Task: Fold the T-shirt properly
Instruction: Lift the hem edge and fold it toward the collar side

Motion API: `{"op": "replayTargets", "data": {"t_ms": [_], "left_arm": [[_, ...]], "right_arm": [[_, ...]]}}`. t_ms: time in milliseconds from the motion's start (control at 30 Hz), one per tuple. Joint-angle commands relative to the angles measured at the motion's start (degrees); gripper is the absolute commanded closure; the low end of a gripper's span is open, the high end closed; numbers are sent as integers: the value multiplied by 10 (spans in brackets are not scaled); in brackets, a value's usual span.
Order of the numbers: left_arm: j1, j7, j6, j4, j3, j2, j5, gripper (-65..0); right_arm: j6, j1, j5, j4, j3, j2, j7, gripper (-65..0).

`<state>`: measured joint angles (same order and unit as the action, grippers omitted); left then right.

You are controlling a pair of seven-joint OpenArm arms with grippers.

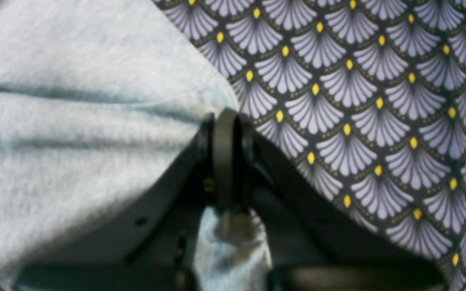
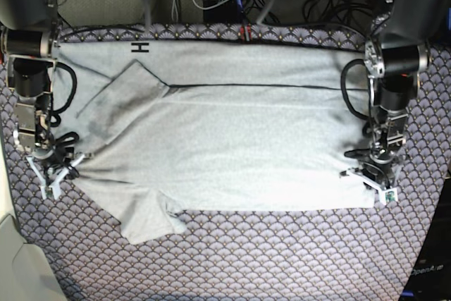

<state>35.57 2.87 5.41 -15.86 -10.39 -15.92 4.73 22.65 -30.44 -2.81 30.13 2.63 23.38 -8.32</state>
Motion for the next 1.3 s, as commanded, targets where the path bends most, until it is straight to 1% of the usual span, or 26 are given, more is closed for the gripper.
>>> {"op": "replayTargets", "data": {"t_ms": [0, 67, 100, 167, 233, 333, 467, 533, 633, 700, 767, 967, 1033, 1100, 1200, 1267], "left_arm": [[10, -7, -8, -10, -1, -9, -2, -4], [10, -15, -8, -11, -1, -9, -2, -4], [10, -29, -8, -12, -1, -10, -2, -4], [10, -45, -8, -15, -1, -21, -2, -4], [8, -56, -8, -40, -1, -27, -2, -4], [-33, -97, -8, -114, -1, -29, -1, -4], [-87, -155, -8, -232, -12, -29, -1, -4], [-115, -183, -7, -290, -41, -27, -1, -4], [-139, -226, -4, -346, -78, -25, -1, -4], [-161, -245, -4, -375, -89, -24, -1, -4], [-186, -257, -4, -409, -91, -24, -1, -4], [-271, -264, -4, -497, -91, -24, -1, -4], [-299, -274, -4, -527, -91, -23, -1, -4], [-324, -291, -3, -556, -93, -15, -1, -4], [-359, -305, -3, -606, -124, -2, -1, -4], [-371, -321, -3, -633, -144, 9, -1, -4]], "right_arm": [[1, -12, 0, 12, 2, 10, -4, 0], [1, -1, 0, 33, 3, 11, -10, 0], [1, 7, 0, 50, 3, 13, -19, 0], [2, 30, -1, 106, 5, 24, -51, 0], [2, 59, -12, 168, 8, 26, -78, 0], [2, 103, -36, 250, 33, 28, -112, 0], [2, 136, -37, 311, 57, 28, -145, 0], [2, 156, -37, 340, 68, 27, -153, 0], [2, 184, -37, 379, 85, 27, -163, 0], [22, 206, -37, 406, 96, 26, -163, 0], [28, 234, -37, 428, 109, 25, -163, 0], [29, 314, -37, 489, 138, 16, -163, 0], [29, 341, -37, 512, 149, 15, -163, 0], [29, 365, -37, 540, 151, 5, -163, 0], [29, 403, -37, 575, 159, 4, -163, 0], [29, 422, -37, 592, 159, -4, -163, 0]]}}
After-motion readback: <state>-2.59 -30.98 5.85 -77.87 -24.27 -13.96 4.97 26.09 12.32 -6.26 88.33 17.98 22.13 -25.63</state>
